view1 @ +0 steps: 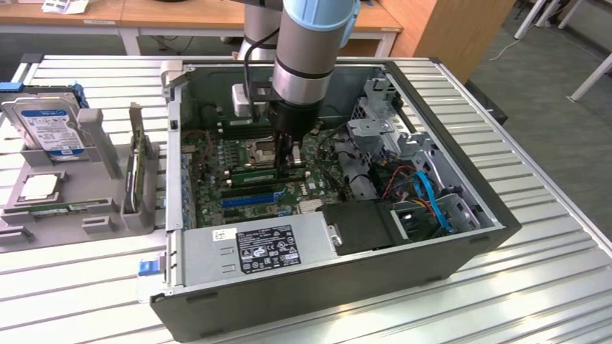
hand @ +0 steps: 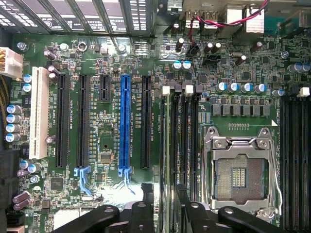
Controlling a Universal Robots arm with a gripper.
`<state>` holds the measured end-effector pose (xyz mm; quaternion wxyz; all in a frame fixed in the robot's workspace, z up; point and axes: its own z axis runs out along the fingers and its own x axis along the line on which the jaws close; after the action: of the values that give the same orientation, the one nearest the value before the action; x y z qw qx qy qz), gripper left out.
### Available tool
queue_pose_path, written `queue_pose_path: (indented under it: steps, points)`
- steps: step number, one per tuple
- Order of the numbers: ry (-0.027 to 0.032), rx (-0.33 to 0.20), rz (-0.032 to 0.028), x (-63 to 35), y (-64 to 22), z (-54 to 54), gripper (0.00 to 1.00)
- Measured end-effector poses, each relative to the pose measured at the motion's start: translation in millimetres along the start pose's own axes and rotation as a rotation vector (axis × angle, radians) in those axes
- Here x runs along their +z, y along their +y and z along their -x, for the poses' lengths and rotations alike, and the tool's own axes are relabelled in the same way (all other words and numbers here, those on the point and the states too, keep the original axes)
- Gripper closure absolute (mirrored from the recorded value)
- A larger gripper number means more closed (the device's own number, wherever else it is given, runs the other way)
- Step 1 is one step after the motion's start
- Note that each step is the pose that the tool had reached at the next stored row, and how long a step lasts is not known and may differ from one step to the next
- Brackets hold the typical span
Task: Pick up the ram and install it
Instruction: 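Insert the ram into the slot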
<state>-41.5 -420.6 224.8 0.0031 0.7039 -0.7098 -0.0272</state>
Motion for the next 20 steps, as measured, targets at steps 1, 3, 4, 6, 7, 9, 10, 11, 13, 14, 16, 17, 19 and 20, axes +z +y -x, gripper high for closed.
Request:
queue_pose_path:
  steps: [1,3,4,6,7,9,10,11,13,14,16,17,19,20]
  points:
    - [0.0000,0.000,0.0000,0.0,0.0,0.0,0.69]
    - [0.0000,0.000,0.0000,0.0,0.0,0.0,0.69]
    - [0.0000,0.000,0.0000,0.0,0.0,0.0,0.69]
    - [0.0000,0.000,0.0000,0.0,0.0,0.0,0.69]
    - [0.0000,0.000,0.0000,0.0,0.0,0.0,0.69]
    - [-0.0002,0.000,0.0000,0.0,0.0,0.0,0.69]
    - [0.0001,0.000,0.0001,-0.4,0.0,0.0,0.69]
    - [0.0001,0.000,0.0000,-0.7,0.0,0.0,0.69]
    - [0.0000,0.000,0.0000,-1.8,0.1,0.0,0.69]
    - [0.0001,0.000,0.0000,-2.4,0.1,0.1,0.69]
    - [0.0000,0.000,0.0000,-3.4,0.1,0.1,0.69]
    - [0.0000,0.000,0.0000,-3.9,0.2,0.1,0.69]
    - [-0.0001,0.000,0.0000,-4.6,0.2,0.2,0.69]
    - [-0.0001,0.000,0.0000,-4.9,0.2,0.2,0.69]
